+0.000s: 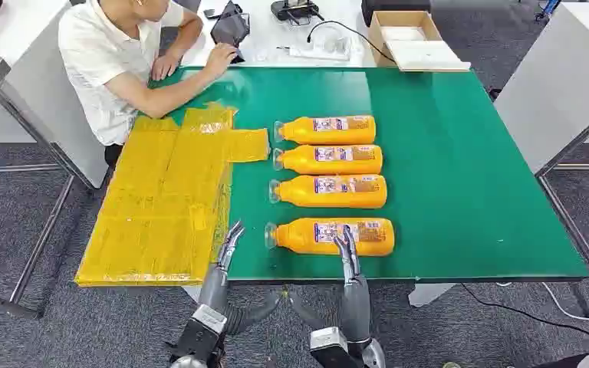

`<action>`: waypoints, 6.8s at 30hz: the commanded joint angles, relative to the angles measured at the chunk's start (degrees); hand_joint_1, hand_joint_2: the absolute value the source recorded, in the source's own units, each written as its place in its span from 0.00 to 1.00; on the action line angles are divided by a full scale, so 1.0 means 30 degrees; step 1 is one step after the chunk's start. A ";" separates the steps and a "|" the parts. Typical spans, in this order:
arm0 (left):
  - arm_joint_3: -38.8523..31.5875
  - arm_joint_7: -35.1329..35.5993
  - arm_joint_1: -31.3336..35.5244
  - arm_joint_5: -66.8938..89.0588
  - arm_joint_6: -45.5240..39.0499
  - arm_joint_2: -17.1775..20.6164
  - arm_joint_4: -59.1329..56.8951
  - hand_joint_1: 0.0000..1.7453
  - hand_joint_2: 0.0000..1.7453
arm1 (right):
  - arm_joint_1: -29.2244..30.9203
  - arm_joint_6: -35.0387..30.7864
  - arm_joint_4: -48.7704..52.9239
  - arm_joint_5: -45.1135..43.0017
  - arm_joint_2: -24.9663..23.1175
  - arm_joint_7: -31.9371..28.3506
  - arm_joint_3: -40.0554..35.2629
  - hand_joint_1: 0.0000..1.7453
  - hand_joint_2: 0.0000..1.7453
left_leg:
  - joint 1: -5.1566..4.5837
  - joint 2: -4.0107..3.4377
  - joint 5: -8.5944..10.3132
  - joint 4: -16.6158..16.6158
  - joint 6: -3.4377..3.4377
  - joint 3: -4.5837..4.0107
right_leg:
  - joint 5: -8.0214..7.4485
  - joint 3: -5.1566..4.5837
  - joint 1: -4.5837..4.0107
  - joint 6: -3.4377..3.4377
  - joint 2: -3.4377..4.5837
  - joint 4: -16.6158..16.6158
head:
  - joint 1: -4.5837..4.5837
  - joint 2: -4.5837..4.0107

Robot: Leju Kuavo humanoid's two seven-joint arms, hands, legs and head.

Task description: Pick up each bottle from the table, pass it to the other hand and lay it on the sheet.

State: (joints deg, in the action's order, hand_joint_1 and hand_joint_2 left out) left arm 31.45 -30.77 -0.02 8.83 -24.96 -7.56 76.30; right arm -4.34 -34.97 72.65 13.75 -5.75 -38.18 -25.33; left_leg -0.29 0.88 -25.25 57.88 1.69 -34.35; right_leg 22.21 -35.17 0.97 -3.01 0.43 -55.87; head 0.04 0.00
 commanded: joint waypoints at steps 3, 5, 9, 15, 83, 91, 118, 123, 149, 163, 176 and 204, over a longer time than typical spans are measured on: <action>0.0186 0.0093 0.0670 -0.0130 0.0076 0.0149 -0.1196 0.00 1.00 | 0.0593 0.0046 -0.1075 -0.0035 0.0054 -0.0605 -0.0449 0.00 1.00 | 0.0016 -0.0025 -0.0025 -0.0026 -0.0034 0.0089 | 0.0022 0.0085 -0.0021 0.0038 -0.0004 0.0024 | 0.0000 0.0000; 0.0186 0.0093 0.0670 -0.0130 0.0076 0.0149 -0.1196 0.00 1.00 | 0.0593 0.0046 -0.1075 -0.0035 0.0054 -0.0605 -0.0449 0.00 1.00 | 0.0019 -0.0027 -0.0031 -0.0024 -0.0037 0.0098 | 0.0028 0.0094 -0.0026 0.0043 -0.0006 0.0023 | -0.0007 0.0000; 0.0213 0.0081 0.0610 -0.0103 0.0058 0.0163 -0.1075 0.00 1.00 | 0.0579 0.0050 -0.1174 -0.0054 0.0062 -0.0605 -0.0445 0.00 1.00 | 0.0011 -0.0024 -0.0023 -0.0021 -0.0031 0.0078 | 0.0022 0.0072 -0.0017 0.0036 -0.0004 0.0015 | -0.0007 0.0000; 0.0312 0.0089 0.0511 -0.0116 0.0104 0.0214 -0.0821 0.00 1.00 | 0.0621 0.0076 -0.1303 -0.0126 0.0032 -0.0605 -0.0413 0.00 1.00 | 0.0011 -0.0024 -0.0022 -0.0022 -0.0029 0.0074 | 0.0020 0.0069 -0.0016 0.0033 -0.0002 0.0018 | 0.0000 0.0000; -0.1792 0.0791 -0.0488 0.1072 0.0351 -0.0393 0.0956 0.00 1.00 | 0.4575 0.3613 -0.2983 1.6161 0.5006 1.0040 0.2164 0.00 1.00 | -0.0006 -0.0084 -0.0019 0.0002 -0.0017 0.0046 | -0.0007 0.0038 -0.0004 0.0027 0.0056 -0.0003 | -0.0007 -0.0007; -0.1808 0.0791 -0.0506 0.1082 0.0355 -0.0401 0.0947 0.00 1.00 | 0.4480 0.3626 -0.2804 1.6189 0.5022 1.0109 0.2057 0.00 1.00 | -0.0001 -0.0050 -0.0019 -0.0005 -0.0017 0.0061 | 0.0004 0.0061 -0.0009 0.0024 0.0024 0.0001 | -0.0015 0.0000; -0.1492 0.0866 -0.0041 0.1284 0.0975 -0.0314 0.0367 0.00 1.00 | 0.8396 0.4667 -0.9665 1.5538 0.4958 1.1140 0.2470 0.00 1.00 | 0.0002 -0.0036 -0.0003 -0.0018 -0.0011 0.0078 | -0.0011 0.0087 -0.0012 0.0018 0.0013 0.0026 | -0.0007 0.0000; -0.1442 0.0864 0.0103 0.1276 0.1101 -0.0309 0.0293 0.00 1.00 | 0.9269 0.4109 -1.1070 1.5737 0.4854 1.1041 0.2486 0.00 1.00 | -0.0008 -0.0041 -0.0004 -0.0019 -0.0015 0.0078 | -0.0008 0.0081 -0.0002 0.0021 0.0015 0.0017 | -0.0007 0.0000; -0.1254 0.0884 0.0523 0.0995 0.1561 -0.0369 -0.0256 0.00 1.00 | 1.1205 0.8230 -1.4456 1.4851 0.4341 1.0688 0.1827 1.00 1.00 | 0.0006 -0.0045 -0.0003 -0.0019 -0.0026 0.0144 | -0.0011 0.0134 -0.0020 0.0035 0.0000 0.0027 | -0.0007 0.0000; -0.1176 0.0845 0.0332 0.0938 0.1527 -0.0280 -0.0022 0.00 1.00 | 1.0529 0.7652 -1.4413 1.4331 0.4011 1.0033 0.1954 1.00 1.00 | 0.0010 -0.0017 0.0004 -0.0022 -0.0019 0.0240 | -0.0010 0.0238 -0.0023 0.0027 -0.0028 0.0040 | -0.0007 -0.0007; -0.1154 0.0778 0.0192 0.0725 0.1428 -0.0235 0.0111 0.00 1.00 | 0.9424 0.7250 -1.4741 1.2916 0.3691 0.8834 0.2543 1.00 1.00 | 0.0030 0.0001 -0.0002 -0.0035 -0.0033 0.0296 | 0.0002 0.0300 -0.0046 0.0045 -0.0058 0.0063 | -0.0007 0.0000; -0.2123 0.4723 -0.0844 -1.4505 0.7214 -0.0409 0.2467 0.00 1.00 | 0.6684 0.4667 -0.5300 0.4618 0.1103 0.4141 0.2991 1.00 1.00 | 0.0006 -0.0074 -0.0021 -0.0003 -0.0031 0.0134 | -0.0001 0.0126 -0.0018 0.0041 0.0047 -0.0002 | -0.0007 0.0000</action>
State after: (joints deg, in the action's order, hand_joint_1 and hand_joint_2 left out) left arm 23.08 -16.55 -3.13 -34.32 -4.81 -10.88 83.82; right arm 14.07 -20.48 59.14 28.13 0.59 -25.09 -13.75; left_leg -0.32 0.88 -25.21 57.90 1.73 -34.15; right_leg 22.16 -34.93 0.99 -3.03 0.43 -55.89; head 0.02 0.00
